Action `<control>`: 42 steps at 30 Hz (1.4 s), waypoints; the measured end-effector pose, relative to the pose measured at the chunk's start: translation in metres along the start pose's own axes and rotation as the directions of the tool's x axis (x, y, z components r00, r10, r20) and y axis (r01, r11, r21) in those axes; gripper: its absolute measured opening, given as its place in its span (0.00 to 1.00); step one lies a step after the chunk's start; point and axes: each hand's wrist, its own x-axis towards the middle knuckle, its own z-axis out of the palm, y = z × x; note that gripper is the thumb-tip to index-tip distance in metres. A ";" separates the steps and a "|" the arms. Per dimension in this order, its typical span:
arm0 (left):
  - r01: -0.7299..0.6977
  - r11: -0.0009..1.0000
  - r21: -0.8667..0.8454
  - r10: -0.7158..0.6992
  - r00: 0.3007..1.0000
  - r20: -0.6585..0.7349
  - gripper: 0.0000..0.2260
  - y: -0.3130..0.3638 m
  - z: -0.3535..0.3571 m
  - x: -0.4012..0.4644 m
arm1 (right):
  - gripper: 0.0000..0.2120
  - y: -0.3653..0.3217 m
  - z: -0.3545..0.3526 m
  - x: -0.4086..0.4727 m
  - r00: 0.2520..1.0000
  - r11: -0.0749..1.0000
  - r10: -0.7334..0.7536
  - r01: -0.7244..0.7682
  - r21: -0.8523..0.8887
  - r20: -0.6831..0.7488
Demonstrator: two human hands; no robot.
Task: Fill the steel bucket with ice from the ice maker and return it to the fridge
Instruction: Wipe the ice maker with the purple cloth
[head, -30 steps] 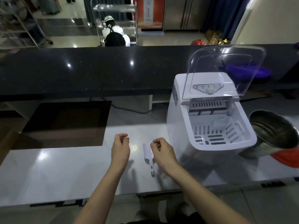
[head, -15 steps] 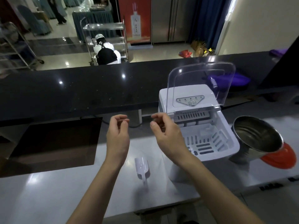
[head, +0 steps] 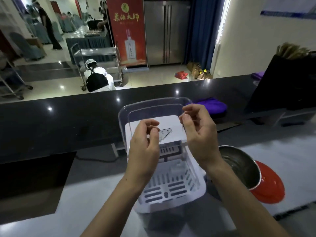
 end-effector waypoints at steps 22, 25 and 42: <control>-0.055 0.948 0.314 0.012 0.991 0.136 0.10 -0.019 0.183 0.023 | 0.07 0.259 -0.105 0.170 0.959 0.855 0.165 -0.023 -0.518 0.229; -0.042 0.937 0.348 -0.004 0.992 0.130 0.10 -0.027 0.180 0.025 | 0.11 0.277 -0.097 0.191 0.943 0.782 0.172 0.045 -0.621 0.285; -0.058 0.916 0.397 -0.005 0.988 0.156 0.10 -0.039 0.184 0.019 | 0.35 0.309 -0.094 0.207 0.785 0.559 0.365 0.245 -0.792 0.501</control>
